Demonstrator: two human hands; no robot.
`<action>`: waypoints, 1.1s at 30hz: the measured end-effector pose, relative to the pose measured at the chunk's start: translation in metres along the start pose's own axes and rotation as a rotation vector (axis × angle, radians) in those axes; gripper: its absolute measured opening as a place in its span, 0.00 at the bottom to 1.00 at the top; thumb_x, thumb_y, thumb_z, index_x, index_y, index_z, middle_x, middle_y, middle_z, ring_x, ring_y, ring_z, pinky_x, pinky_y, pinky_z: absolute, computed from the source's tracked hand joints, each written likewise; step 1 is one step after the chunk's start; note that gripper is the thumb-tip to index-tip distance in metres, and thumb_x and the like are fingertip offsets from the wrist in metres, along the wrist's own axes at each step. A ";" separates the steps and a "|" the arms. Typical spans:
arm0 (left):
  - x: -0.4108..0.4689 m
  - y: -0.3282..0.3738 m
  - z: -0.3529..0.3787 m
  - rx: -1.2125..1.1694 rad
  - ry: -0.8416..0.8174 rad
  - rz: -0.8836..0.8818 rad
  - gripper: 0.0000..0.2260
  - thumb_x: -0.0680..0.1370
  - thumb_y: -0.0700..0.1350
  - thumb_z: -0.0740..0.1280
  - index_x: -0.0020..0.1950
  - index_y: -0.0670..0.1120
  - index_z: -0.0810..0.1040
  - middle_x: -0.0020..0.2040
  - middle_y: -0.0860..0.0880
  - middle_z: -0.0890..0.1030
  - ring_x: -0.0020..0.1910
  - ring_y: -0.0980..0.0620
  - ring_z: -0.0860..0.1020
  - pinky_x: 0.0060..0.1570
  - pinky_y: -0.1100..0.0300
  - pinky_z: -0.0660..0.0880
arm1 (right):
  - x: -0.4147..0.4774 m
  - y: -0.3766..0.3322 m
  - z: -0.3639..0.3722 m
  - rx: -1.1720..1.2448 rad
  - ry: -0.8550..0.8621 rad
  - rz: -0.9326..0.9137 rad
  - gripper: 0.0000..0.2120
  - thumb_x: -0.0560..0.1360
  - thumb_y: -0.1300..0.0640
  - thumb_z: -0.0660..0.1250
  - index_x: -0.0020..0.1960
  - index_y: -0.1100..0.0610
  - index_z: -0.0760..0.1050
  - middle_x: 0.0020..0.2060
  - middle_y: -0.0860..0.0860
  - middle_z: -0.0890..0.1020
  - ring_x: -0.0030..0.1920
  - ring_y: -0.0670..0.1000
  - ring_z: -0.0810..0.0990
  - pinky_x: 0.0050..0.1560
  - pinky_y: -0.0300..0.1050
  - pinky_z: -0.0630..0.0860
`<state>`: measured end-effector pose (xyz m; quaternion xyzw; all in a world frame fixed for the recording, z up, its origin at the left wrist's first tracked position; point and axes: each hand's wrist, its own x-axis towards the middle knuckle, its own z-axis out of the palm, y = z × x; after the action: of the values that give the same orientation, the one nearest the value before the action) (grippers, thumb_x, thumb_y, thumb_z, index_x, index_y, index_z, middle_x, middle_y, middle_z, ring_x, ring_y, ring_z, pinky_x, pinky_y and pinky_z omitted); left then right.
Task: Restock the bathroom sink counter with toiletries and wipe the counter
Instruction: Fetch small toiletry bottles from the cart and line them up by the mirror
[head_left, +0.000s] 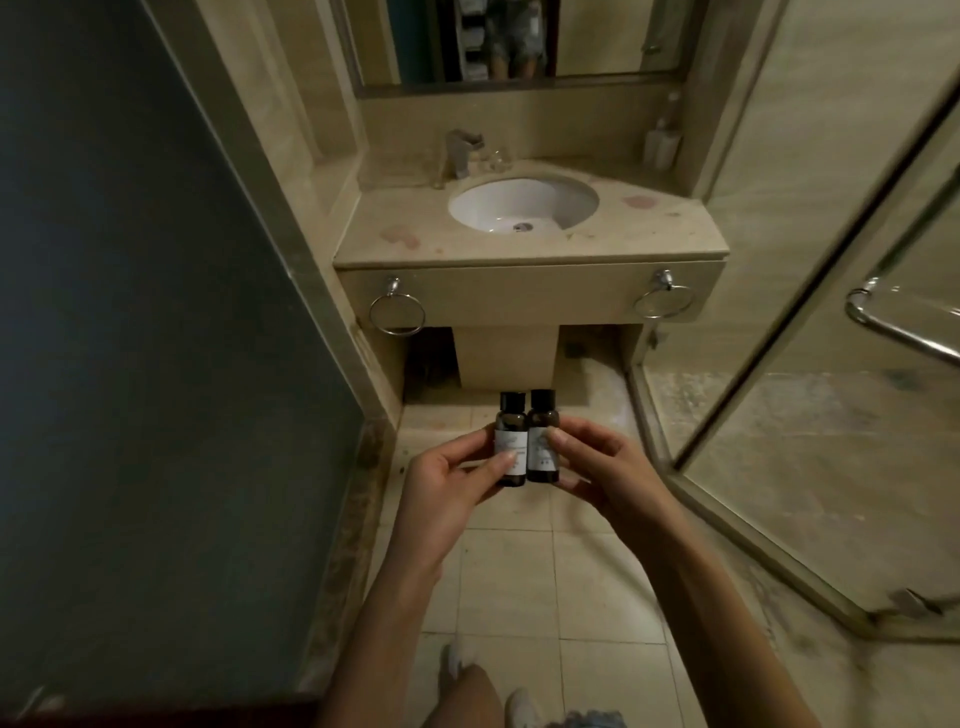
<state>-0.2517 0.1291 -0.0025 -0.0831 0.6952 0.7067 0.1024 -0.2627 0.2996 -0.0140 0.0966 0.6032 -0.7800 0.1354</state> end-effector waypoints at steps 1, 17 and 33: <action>0.009 0.000 -0.002 0.001 0.020 0.002 0.16 0.74 0.39 0.70 0.62 0.47 0.78 0.52 0.50 0.84 0.51 0.54 0.83 0.50 0.60 0.79 | 0.011 -0.001 0.003 -0.007 0.002 0.004 0.21 0.67 0.52 0.72 0.57 0.57 0.79 0.52 0.54 0.84 0.52 0.51 0.83 0.46 0.41 0.78; 0.233 0.029 -0.062 0.375 0.296 0.211 0.21 0.74 0.42 0.71 0.67 0.48 0.74 0.61 0.49 0.80 0.56 0.53 0.79 0.54 0.59 0.78 | 0.235 -0.055 0.052 -0.146 0.024 -0.120 0.08 0.74 0.62 0.68 0.52 0.53 0.79 0.46 0.50 0.85 0.45 0.45 0.84 0.39 0.35 0.78; 0.436 0.071 -0.094 0.357 0.253 0.183 0.12 0.75 0.51 0.68 0.57 0.58 0.75 0.45 0.65 0.79 0.47 0.64 0.79 0.48 0.65 0.77 | 0.452 -0.107 0.067 -0.299 0.069 -0.169 0.08 0.76 0.59 0.67 0.53 0.49 0.76 0.49 0.50 0.82 0.49 0.48 0.82 0.47 0.43 0.80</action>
<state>-0.6936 0.0473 -0.0494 -0.0883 0.8211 0.5627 -0.0372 -0.7240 0.2175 -0.0413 0.0513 0.7229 -0.6863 0.0613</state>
